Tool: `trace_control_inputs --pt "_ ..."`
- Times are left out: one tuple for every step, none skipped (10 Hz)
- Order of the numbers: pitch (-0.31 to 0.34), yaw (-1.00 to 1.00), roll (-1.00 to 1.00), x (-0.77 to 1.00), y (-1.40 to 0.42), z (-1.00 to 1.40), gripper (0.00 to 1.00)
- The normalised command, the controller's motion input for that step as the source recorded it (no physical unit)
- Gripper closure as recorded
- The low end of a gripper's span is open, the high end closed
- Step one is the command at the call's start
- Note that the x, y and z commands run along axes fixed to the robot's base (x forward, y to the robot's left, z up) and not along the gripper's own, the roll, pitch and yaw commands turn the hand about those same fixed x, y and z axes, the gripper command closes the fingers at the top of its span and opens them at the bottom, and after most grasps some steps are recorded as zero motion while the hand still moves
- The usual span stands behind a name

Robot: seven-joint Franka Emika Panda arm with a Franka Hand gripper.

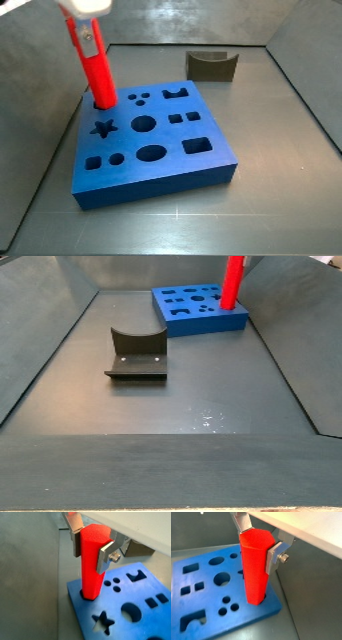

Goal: Pick up the hexagon object. Move up. Move to above the board. Insert the hexagon object.
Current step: Pick up the hexagon object.

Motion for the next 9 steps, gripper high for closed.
trace_control_inputs --pt "0.0 0.0 0.03 0.01 -0.08 0.0 1.0" --pt "0.0 0.0 0.0 0.0 0.02 -0.01 1.0" --pt "0.0 -0.48 0.03 0.04 0.11 -0.33 1.0" --pt "0.001 -0.48 0.0 0.15 0.2 -0.42 1.0" --pt "0.0 -0.05 -0.13 0.08 0.06 -0.1 1.0" --pt "0.029 -0.01 -0.17 0.11 0.09 -0.37 1.0" --pt "0.083 -0.28 -0.2 -0.36 0.0 -0.49 1.0" --pt "0.014 0.05 -0.18 -0.24 -0.21 -0.45 1.0" --pt "-0.031 0.6 -0.17 -0.1 -0.18 -0.42 1.0"
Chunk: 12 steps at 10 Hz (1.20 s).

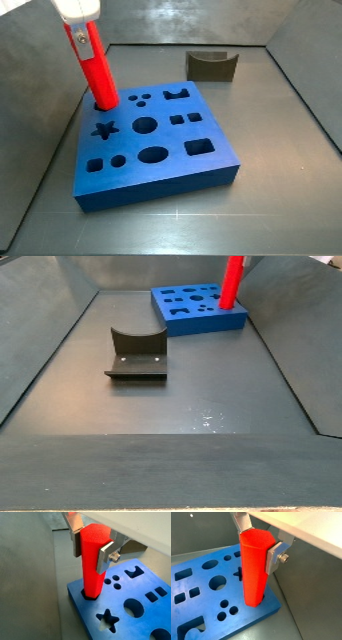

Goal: Pick up the hexagon object. Move up. Move to above the board. Insert the hexagon object.
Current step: Pick up the hexagon object.

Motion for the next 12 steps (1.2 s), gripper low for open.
trace_control_inputs --pt "-0.033 0.29 -0.16 -0.1 -0.21 -0.24 1.0" --pt "0.0 -0.02 -0.02 0.09 0.0 -0.01 1.0" --pt "0.021 0.66 -0.13 0.08 -0.22 -0.61 1.0" --pt "0.066 0.85 -0.15 0.17 -0.14 -0.5 1.0" --pt "-0.026 0.17 0.0 -0.13 0.0 0.0 1.0" --pt "0.0 0.0 0.0 0.0 0.0 -0.02 1.0" --pt "0.091 1.0 -0.06 0.0 0.0 -0.5 1.0" --pt "0.093 1.0 -0.03 0.0 0.0 -0.55 1.0" --pt "0.091 1.0 -0.03 0.0 0.0 -0.56 1.0" --pt "-0.003 0.62 -0.14 -0.02 0.0 -0.11 1.0" --pt "0.0 0.0 -0.02 0.0 0.0 -0.04 1.0" --pt "0.0 -0.07 -0.26 0.11 0.0 -0.55 1.0"
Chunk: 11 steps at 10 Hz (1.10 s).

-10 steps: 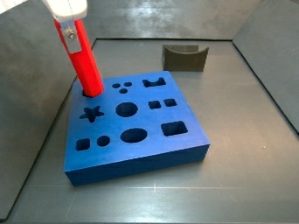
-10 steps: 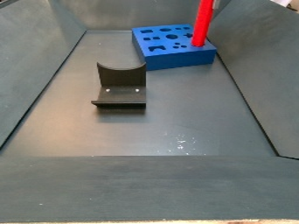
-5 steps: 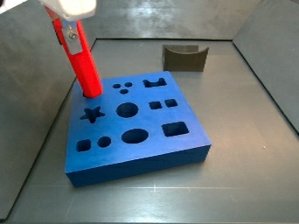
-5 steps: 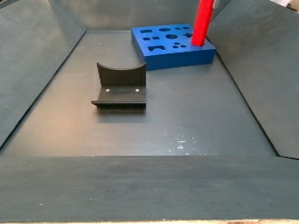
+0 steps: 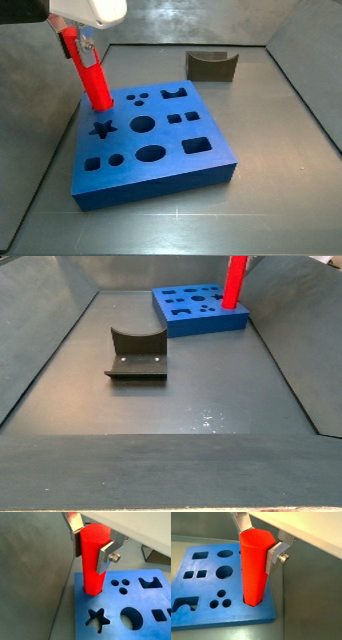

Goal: Pick up the hexagon object. Move up. Move to above the board. Insert the hexagon object.
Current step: Pick up the hexagon object.

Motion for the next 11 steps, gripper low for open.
trace_control_inputs --pt "0.0 -0.11 -0.23 0.25 0.09 -0.67 1.0" --pt "0.0 0.01 0.0 0.0 0.0 0.0 1.0" --pt "-0.113 0.04 0.01 -0.03 -0.07 -0.24 1.0" --pt "0.139 0.0 -0.04 0.66 0.46 -0.39 1.0" --pt "0.151 0.0 -0.06 0.61 0.47 -0.39 1.0" --pt "0.004 0.0 -0.09 0.28 0.21 -0.14 1.0" --pt "0.0 0.0 0.0 0.0 0.0 -0.08 1.0" --pt "0.0 0.0 -0.01 0.0 0.0 -1.0 1.0" --pt "0.0 0.0 0.0 0.0 0.0 -1.0 1.0" --pt "0.0 0.0 0.0 0.03 0.0 -1.0 1.0" --pt "0.0 0.0 0.0 0.04 0.0 -1.0 1.0"
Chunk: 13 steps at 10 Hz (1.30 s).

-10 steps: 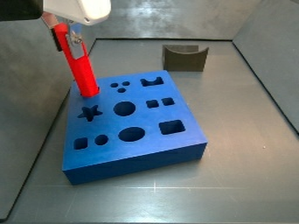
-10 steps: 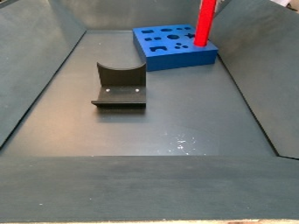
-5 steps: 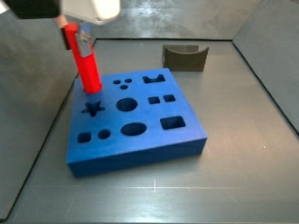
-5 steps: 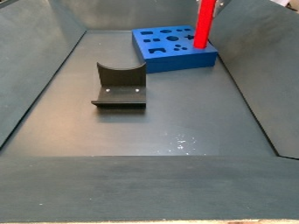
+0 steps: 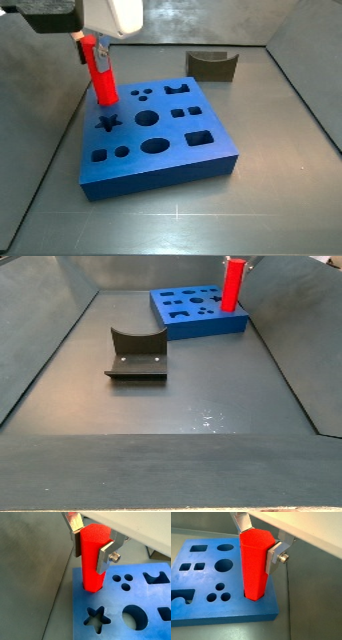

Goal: Pick up the hexagon object. Move up. Move to above the board. Insert the hexagon object.
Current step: Pick up the hexagon object.

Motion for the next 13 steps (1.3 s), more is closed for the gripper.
trace_control_inputs --pt "0.0 0.0 0.0 0.04 0.0 -1.0 1.0" --pt "0.0 0.0 0.0 0.04 0.0 -1.0 1.0" --pt "0.0 0.0 0.0 0.04 -0.01 -1.0 1.0" --pt "0.0 0.0 0.0 0.07 -0.02 -1.0 1.0" --pt "0.0 0.0 0.0 0.07 -0.02 -1.0 1.0" --pt "0.0 0.0 0.0 0.09 0.0 -1.0 1.0" --pt "0.0 0.0 0.01 0.1 0.0 -1.0 1.0" --pt "0.0 0.0 0.01 0.08 0.0 -1.0 1.0" --pt "-0.011 0.03 0.07 0.09 0.0 -1.0 1.0" --pt "-0.014 0.0 0.09 0.19 0.0 -1.0 1.0" --pt "-0.084 0.0 0.0 0.07 -0.02 -0.34 1.0" --pt "0.0 0.0 0.0 0.0 0.0 -0.06 1.0" --pt "-0.017 0.0 0.14 0.0 0.0 -1.0 1.0"
